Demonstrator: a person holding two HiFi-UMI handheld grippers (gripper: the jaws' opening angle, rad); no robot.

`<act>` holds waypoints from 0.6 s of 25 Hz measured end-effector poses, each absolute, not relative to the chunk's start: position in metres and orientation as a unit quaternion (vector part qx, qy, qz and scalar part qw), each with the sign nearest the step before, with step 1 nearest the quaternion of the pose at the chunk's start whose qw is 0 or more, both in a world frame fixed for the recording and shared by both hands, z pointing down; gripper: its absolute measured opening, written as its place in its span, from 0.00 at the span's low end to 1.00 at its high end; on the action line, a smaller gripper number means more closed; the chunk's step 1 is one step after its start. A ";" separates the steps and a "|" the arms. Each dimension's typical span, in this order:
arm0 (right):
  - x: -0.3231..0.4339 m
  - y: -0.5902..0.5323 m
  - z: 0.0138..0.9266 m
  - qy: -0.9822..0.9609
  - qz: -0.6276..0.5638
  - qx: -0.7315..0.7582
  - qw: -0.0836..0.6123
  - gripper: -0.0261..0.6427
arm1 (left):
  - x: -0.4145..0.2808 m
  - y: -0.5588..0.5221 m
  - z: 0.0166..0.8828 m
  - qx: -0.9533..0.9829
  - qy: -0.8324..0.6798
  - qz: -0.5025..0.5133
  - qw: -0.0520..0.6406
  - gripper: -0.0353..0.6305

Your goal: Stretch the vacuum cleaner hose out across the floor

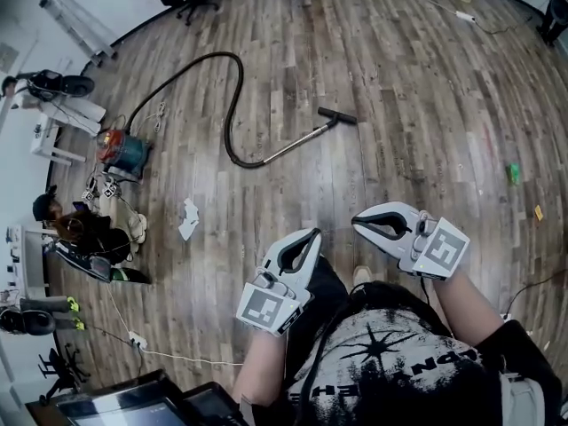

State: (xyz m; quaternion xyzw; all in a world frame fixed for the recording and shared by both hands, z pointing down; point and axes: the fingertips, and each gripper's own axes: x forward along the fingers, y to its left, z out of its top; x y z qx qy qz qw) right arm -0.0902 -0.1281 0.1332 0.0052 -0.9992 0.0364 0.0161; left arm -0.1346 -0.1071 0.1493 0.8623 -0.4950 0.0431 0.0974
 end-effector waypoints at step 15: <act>-0.292 -0.275 0.128 -0.998 0.026 0.029 0.048 0.05 | -0.322 -0.249 0.158 0.881 -0.461 0.027 0.103 0.06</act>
